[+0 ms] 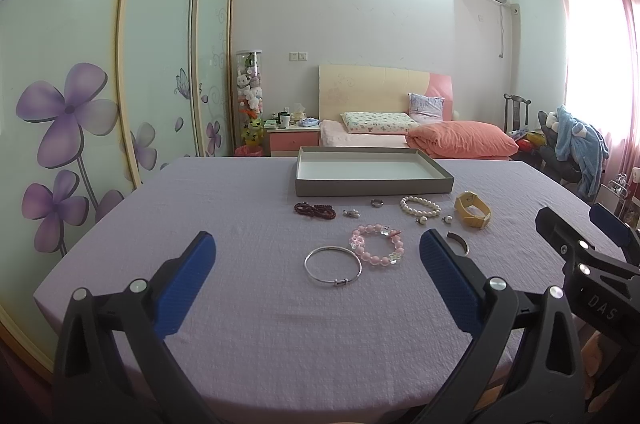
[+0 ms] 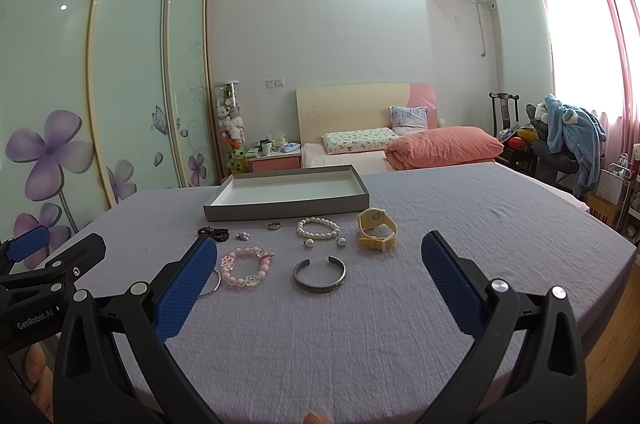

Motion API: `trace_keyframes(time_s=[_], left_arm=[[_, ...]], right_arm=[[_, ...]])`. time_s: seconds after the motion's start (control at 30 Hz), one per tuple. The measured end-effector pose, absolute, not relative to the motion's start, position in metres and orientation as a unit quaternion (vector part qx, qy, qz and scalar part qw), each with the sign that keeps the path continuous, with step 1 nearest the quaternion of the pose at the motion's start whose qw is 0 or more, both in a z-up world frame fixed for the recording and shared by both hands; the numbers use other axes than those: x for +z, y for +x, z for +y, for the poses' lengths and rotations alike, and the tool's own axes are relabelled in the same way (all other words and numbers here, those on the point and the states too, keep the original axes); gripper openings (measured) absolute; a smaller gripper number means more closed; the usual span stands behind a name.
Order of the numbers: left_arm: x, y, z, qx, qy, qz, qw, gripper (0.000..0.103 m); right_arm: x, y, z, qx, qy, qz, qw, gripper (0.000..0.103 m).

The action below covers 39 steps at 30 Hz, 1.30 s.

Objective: Organize jewelry

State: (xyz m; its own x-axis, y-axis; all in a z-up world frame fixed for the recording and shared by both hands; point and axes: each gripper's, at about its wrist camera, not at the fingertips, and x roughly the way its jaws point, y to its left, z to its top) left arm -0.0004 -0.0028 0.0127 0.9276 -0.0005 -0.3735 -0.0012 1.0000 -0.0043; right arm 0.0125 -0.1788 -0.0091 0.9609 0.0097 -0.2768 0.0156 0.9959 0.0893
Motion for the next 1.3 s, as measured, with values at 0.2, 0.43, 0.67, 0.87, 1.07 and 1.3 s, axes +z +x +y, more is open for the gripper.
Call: trace_keyframes(time_s=[0.2,0.43,0.67,0.87,1.07,1.3], left_arm=[[0.015,0.0,-0.003,0.001,-0.003,0.19,0.982,0.099],[0.015,-0.001,-0.002,0.0,-0.003,0.189,0.982,0.099],[0.014,-0.001,-0.002,0.0,-0.004,0.189,0.982,0.099],[0.014,-0.001,-0.001,0.001,-0.005,0.19,0.982,0.099],[0.01,0.002,0.002,0.002,-0.006,0.193,0.981,0.099],[-0.007,0.016,0.005,0.005,-0.007,0.21,0.978,0.099]], right_arm=[[-0.009,0.013,-0.179,-0.002,0.046,0.14,0.989,0.101],[-0.01,0.013,-0.179,-0.001,0.046,0.14,0.989,0.101],[-0.01,0.013,-0.179,-0.001,0.047,0.14,0.989,0.101],[-0.013,0.014,-0.179,0.001,0.049,0.142,0.989,0.101],[-0.018,0.016,-0.181,-0.001,0.053,0.147,0.988,0.101],[-0.027,0.033,-0.187,-0.002,0.059,0.171,0.983,0.101]])
